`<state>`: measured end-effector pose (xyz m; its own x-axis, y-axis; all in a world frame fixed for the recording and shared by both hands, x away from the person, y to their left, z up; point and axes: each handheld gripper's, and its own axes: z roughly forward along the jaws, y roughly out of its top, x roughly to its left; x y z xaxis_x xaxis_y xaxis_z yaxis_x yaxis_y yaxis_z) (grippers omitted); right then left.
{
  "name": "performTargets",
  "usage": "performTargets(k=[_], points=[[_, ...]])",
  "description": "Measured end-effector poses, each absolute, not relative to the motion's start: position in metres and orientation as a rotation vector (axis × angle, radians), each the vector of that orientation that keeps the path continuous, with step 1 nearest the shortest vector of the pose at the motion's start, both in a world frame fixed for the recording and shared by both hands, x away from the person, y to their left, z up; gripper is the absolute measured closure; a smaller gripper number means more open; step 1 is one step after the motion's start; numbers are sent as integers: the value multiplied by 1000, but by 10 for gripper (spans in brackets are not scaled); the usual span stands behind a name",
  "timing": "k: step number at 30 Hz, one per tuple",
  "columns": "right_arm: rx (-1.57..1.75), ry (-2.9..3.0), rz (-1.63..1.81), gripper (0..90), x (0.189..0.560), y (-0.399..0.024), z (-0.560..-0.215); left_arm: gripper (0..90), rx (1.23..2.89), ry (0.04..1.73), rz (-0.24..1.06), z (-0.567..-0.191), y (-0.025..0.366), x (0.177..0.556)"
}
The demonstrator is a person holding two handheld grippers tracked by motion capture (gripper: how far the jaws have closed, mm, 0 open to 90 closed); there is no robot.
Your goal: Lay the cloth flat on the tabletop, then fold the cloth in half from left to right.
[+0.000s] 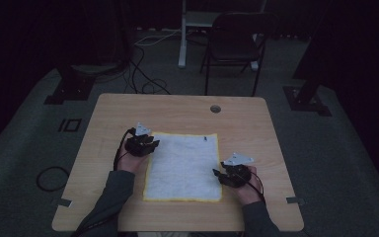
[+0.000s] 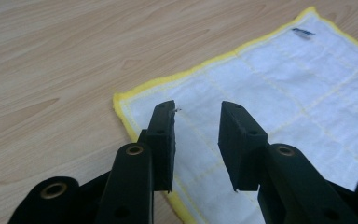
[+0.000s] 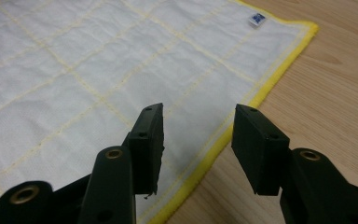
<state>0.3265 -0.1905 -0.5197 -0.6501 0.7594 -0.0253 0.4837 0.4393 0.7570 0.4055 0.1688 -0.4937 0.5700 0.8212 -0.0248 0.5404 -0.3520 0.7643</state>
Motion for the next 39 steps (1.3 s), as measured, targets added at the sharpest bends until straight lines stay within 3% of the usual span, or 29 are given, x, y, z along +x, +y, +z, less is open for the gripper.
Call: performTargets(k=[13,39], points=[[1059,2331,1053,530,326,-189,-520,580,2023,1088,454,-503,170,369],[1076,2334,1051,525,323,-192,-524,481,2051,1211,508,-542,170,364]])
